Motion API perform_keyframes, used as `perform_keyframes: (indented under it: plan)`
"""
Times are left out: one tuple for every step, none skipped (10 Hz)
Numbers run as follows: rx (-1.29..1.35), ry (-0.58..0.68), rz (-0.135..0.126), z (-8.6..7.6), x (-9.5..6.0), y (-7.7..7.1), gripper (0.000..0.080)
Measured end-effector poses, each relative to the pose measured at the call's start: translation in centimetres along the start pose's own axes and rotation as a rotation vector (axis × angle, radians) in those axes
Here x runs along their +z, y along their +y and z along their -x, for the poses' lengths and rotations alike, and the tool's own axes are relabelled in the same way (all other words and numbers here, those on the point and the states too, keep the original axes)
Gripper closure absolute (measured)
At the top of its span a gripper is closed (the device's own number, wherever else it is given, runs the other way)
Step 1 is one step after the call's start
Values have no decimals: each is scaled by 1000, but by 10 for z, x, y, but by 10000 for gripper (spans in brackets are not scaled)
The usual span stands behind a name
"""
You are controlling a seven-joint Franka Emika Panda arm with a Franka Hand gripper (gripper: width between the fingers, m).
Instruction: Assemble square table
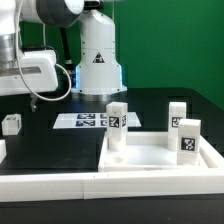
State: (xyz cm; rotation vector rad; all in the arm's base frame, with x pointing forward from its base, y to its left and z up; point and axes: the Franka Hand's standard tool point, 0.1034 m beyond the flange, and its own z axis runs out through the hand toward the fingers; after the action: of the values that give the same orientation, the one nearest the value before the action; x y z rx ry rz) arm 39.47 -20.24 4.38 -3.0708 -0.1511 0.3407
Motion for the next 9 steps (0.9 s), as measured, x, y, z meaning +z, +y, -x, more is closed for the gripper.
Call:
perform_keyframes:
  plan:
    - [-11, -27, 16, -2, 6, 4, 150]
    - [-17, -94, 27, -1, 12, 7, 150]
    - [-20, -151, 31, 1, 16, 10, 150]
    - [-9, -183, 32, 3, 17, 9, 150]
    - [4, -257, 16, 9, 18, 5, 150]
    - [-1, -313, 0, 7, 20, 3, 150]
    - [-6, -335, -1, 3, 21, 3, 150]
    - [-8, -339, -3, 3, 22, 2, 150]
    - [-7, -339, -3, 3, 22, 2, 150]
